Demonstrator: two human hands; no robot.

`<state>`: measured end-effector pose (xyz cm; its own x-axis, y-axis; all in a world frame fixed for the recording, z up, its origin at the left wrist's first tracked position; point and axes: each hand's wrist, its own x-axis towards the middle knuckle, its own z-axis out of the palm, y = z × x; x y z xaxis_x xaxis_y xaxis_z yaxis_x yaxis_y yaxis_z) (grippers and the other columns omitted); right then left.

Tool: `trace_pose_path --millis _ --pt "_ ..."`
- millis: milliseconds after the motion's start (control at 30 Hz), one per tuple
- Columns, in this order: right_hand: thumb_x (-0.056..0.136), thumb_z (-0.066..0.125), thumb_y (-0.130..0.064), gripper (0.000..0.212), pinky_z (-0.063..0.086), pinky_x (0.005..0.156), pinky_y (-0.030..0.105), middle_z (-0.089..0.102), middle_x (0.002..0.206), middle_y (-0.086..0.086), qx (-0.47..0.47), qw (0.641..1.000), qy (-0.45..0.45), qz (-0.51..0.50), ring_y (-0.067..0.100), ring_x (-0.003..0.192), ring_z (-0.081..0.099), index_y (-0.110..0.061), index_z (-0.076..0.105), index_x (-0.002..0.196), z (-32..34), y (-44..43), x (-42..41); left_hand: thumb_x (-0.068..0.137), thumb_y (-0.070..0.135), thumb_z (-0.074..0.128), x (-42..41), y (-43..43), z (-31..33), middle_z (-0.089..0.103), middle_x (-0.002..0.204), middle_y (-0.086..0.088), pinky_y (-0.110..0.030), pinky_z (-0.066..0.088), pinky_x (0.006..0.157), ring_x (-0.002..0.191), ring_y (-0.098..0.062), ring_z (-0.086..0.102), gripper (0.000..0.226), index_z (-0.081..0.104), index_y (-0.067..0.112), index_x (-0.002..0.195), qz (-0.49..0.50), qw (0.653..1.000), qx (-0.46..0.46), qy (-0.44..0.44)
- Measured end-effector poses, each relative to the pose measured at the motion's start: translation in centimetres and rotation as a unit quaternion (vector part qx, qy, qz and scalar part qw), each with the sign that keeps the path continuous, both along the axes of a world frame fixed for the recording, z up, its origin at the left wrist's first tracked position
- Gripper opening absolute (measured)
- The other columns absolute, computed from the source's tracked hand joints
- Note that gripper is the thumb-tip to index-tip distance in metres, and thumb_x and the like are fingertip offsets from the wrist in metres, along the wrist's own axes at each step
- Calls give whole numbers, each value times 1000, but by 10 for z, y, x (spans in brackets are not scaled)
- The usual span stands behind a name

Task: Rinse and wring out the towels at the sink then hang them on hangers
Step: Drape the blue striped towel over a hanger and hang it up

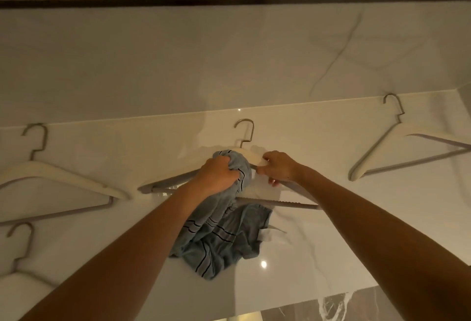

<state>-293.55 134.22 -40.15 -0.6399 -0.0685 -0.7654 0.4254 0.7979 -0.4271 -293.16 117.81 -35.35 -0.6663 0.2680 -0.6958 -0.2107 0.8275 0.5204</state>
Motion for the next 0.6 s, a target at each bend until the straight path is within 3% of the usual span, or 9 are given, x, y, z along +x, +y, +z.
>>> trace_pose_path --millis 67,167,267,400,467,600 --pt "90 57 -16 19 38 39 14 53 70 1 -56 998 -9 -31 10 51 47 -13 43 101 25 -4 3 93 13 45 1 -4 15 54 76 -7 -27 36 61 84 -27 52 18 54 4 80 33 999 11 15" --pt "87 58 -10 16 34 38 15 50 65 2 -94 993 15 -64 9 49 42 -17 44 92 61 -9 6 95 13 44 10 -9 39 46 68 -1 -25 34 56 68 -16 46 21 51 10 75 98 993 50 30" --pt "84 55 -4 16 35 44 21 50 67 5 -137 984 40 -110 12 52 43 -15 45 92 98 -16 12 95 7 41 22 -12 65 57 95 -15 -22 36 72 89 -24 54 21 60 1 100 132 986 100 30" --pt "85 52 -4 28 36 46 24 48 69 7 -142 978 99 -118 14 55 44 -9 42 110 156 -28 34 96 5 39 29 -18 115 53 125 -20 -21 32 77 116 -32 49 31 52 -4 123 192 972 123 63" --pt "85 53 -4 32 38 49 25 49 70 8 -134 976 123 -118 15 56 45 -8 42 115 181 -30 40 98 6 38 28 -18 139 52 126 -20 -23 33 81 117 -32 48 31 49 -2 126 221 961 148 72" --pt "86 53 -5 29 40 52 27 47 74 7 -139 962 193 -132 15 59 45 -9 40 112 257 -28 62 97 8 41 35 -17 208 55 107 -11 -30 40 84 110 -30 51 28 48 4 124 257 935 234 64"
